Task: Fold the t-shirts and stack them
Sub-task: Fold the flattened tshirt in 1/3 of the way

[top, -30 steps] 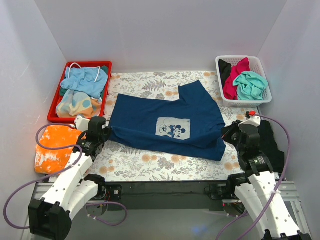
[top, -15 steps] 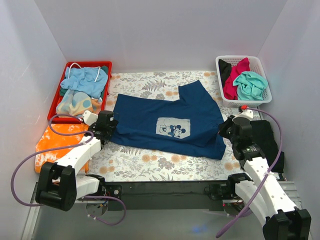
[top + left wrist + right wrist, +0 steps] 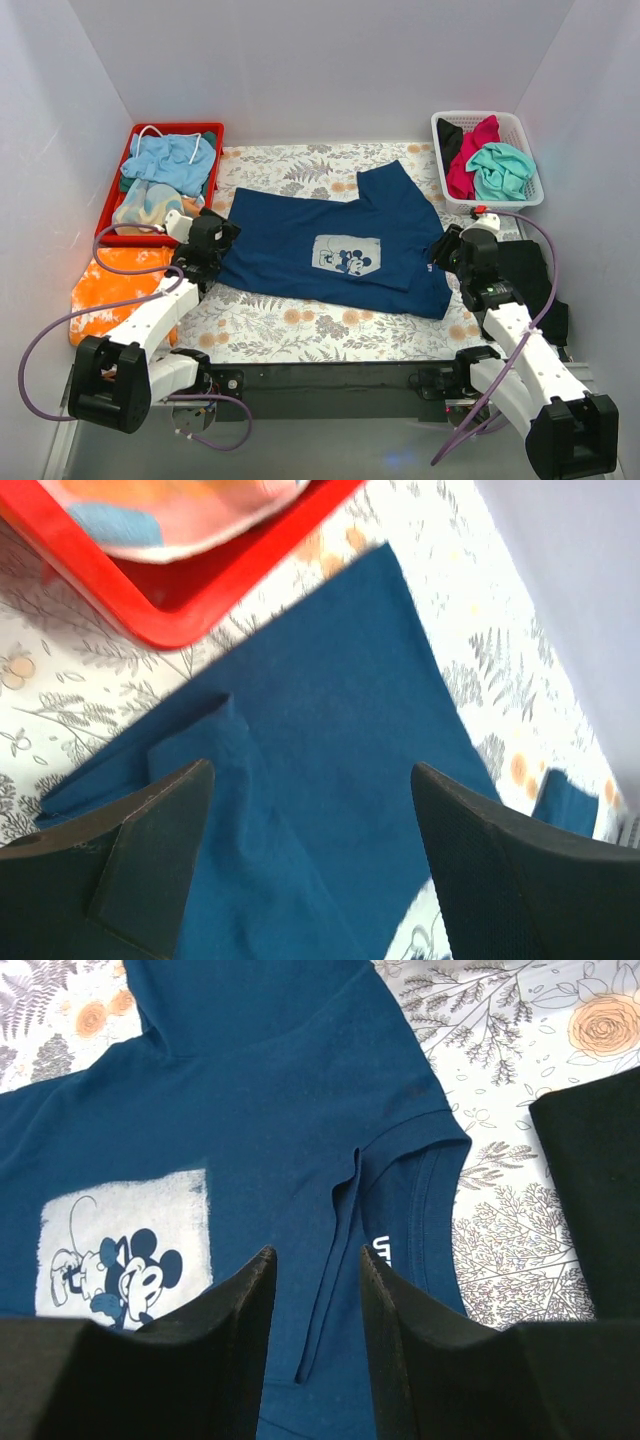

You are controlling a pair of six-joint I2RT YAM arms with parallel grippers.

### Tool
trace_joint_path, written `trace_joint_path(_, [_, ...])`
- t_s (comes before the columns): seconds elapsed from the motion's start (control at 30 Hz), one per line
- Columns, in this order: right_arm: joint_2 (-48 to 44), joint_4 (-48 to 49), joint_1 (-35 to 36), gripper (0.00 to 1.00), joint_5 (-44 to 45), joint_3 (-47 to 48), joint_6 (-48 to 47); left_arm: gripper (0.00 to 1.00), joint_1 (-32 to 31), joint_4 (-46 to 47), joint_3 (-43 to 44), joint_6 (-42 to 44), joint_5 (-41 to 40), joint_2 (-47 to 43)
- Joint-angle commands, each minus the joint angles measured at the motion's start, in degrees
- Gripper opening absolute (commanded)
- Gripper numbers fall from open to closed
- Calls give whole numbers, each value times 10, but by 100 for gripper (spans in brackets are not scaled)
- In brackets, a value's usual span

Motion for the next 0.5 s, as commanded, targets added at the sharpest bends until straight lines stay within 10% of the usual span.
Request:
trace_joint_path(0.0, [-23, 32, 3, 44, -19, 11, -9, 79, -1, 7, -19, 25, 70, 4])
trace_joint_path(0.47, [-28, 48, 6, 38, -160, -124, 52, 77, -1, 4, -19, 34, 85, 33])
